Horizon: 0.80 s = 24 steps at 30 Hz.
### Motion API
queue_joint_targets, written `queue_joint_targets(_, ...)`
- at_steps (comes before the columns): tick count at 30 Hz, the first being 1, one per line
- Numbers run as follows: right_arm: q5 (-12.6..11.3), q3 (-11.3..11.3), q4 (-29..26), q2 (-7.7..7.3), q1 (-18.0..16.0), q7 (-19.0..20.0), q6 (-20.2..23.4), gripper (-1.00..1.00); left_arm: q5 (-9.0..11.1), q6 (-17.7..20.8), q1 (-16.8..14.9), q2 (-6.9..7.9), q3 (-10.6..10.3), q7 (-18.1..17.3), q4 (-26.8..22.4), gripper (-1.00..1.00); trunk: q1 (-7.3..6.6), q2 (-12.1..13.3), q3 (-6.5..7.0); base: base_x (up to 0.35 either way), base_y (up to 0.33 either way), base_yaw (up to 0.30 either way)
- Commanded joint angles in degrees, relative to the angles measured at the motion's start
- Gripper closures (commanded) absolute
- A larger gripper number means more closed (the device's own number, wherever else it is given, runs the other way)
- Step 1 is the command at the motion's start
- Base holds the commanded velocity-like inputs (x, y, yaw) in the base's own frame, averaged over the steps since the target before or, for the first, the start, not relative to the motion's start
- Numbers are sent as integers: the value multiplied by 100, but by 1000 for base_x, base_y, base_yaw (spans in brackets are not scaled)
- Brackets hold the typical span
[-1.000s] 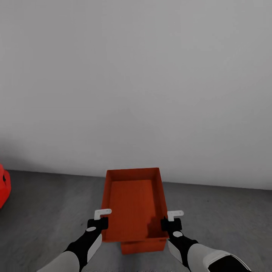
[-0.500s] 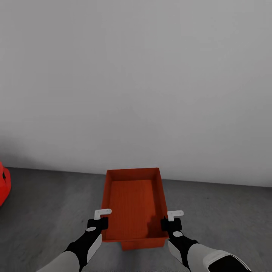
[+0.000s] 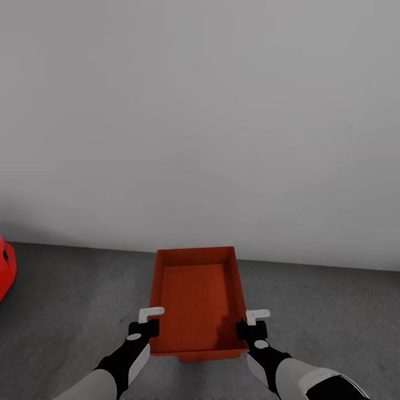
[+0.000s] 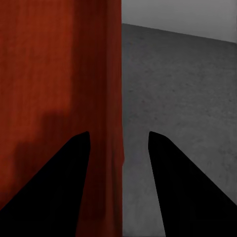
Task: Move the two storage containers from the living room to the garage. In the garage, place one container on the floor and stack the other container on top of it (either order is fine).
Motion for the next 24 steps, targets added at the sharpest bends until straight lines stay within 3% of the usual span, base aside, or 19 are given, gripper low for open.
queue_joint_targets(1,125,-203,-16,5,-7,50,-447,100,97,-4,0,103,-35,58,8,100,0,-6,-17,0,0,0)
queue_joint_targets(24,125,-205,-16,5,-7,50,-447,100,97,-5,0,103,-35,56,8,100,0,-6,-231,0,0,0)
